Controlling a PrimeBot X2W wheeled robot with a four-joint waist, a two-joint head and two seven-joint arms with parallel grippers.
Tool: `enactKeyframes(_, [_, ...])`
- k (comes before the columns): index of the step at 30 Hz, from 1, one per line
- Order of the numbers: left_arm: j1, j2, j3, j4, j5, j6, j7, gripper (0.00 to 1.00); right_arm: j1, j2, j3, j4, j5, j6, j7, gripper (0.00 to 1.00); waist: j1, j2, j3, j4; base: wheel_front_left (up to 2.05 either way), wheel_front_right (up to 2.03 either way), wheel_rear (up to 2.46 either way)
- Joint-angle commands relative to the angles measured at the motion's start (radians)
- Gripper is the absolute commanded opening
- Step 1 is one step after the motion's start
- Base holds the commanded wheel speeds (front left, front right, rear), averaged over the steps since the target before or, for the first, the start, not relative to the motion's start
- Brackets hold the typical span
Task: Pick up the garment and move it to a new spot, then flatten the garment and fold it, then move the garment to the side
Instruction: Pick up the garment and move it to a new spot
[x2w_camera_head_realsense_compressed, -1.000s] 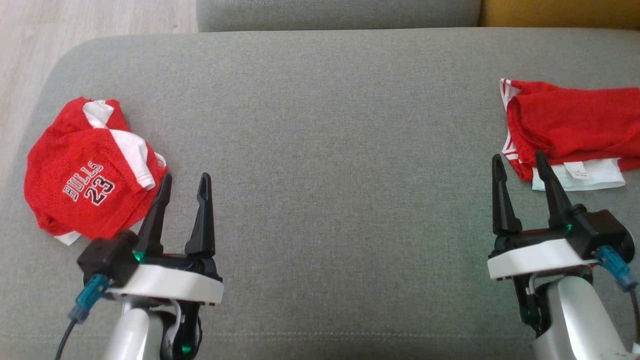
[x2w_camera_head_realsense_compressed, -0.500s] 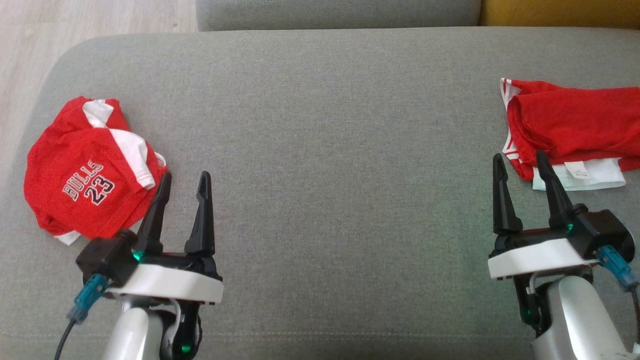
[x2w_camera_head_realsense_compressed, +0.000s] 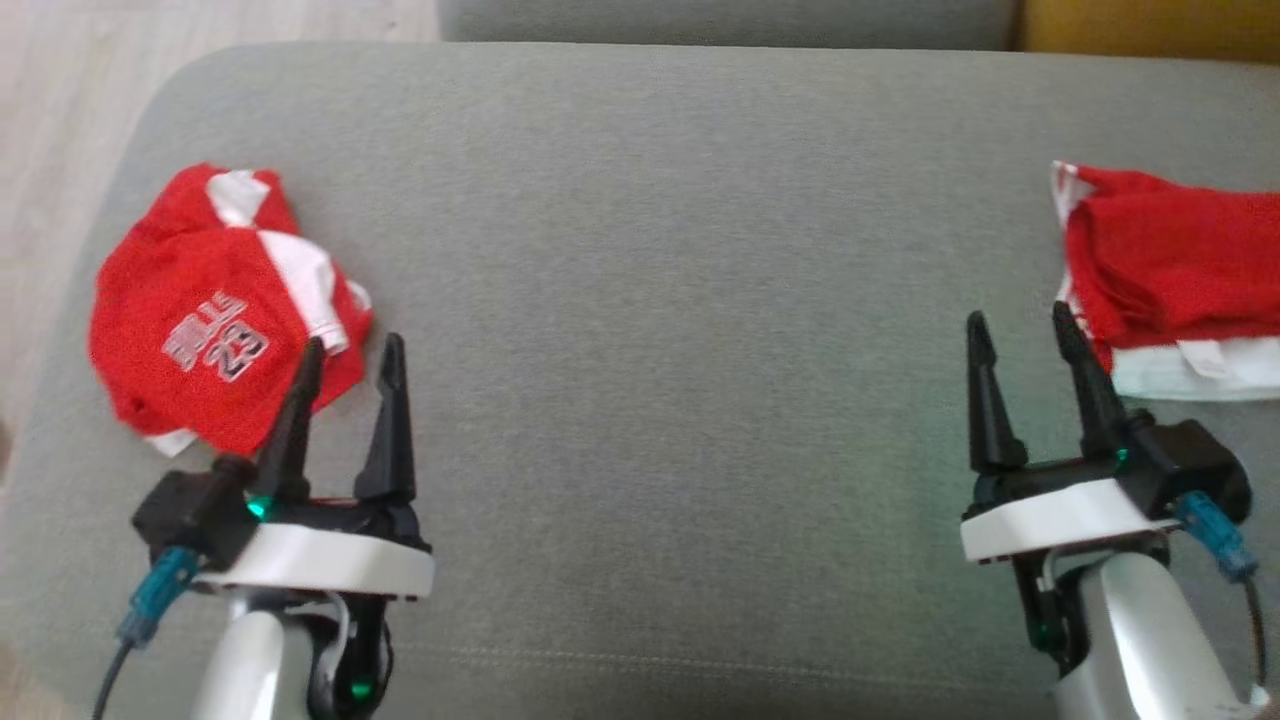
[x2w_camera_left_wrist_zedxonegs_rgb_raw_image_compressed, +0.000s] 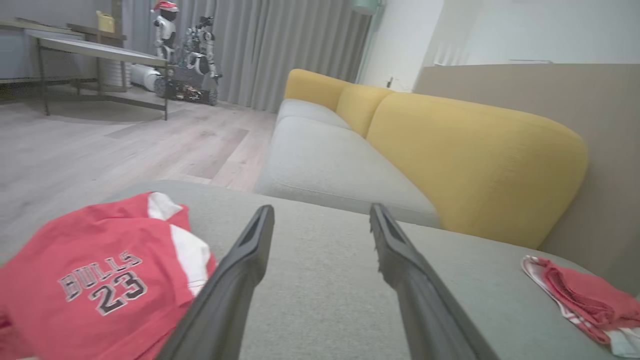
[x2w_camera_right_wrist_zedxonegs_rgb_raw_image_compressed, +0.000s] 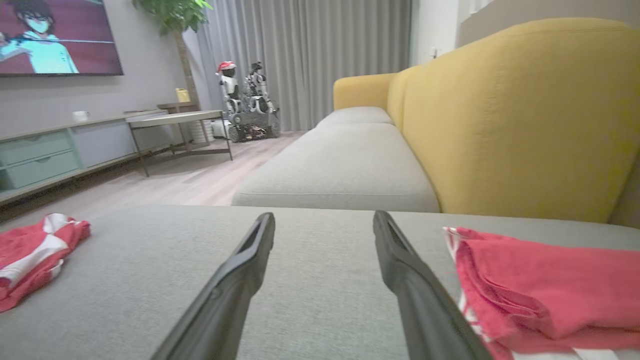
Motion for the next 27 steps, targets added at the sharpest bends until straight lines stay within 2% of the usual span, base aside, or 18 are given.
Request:
enactKeyframes(1, [-0.042,0.008,0.047,-0.04,-0.008,0.004,-0.005,1.0,-0.029,0.004,0.038,-0.029,-0.005,0.007,-0.011,1.0,0.0,0.0,0.001,0.033,0.0,0.0,0.0])
enactKeyframes(17, [0.012,0.008,0.119,-0.086,-0.02,0.025,-0.005,1.0,-0.022,0.002,0.129,0.016,-0.007,0.007,-0.011,1.0,0.0,0.0,-0.037,0.323,0.0,0.0,0.0])
enactKeyframes(22, [0.033,0.008,0.12,-0.091,-0.02,0.03,-0.005,1.0,-0.019,0.002,0.143,0.026,0.001,0.007,-0.011,1.0,0.0,0.0,-0.049,0.38,0.0,0.0,0.0])
enactKeyframes(27, [0.04,0.008,0.119,-0.097,-0.026,0.035,-0.005,1.0,-0.016,0.002,0.15,0.035,0.002,0.007,-0.011,1.0,0.0,0.0,-0.053,0.404,0.0,0.0,0.0])
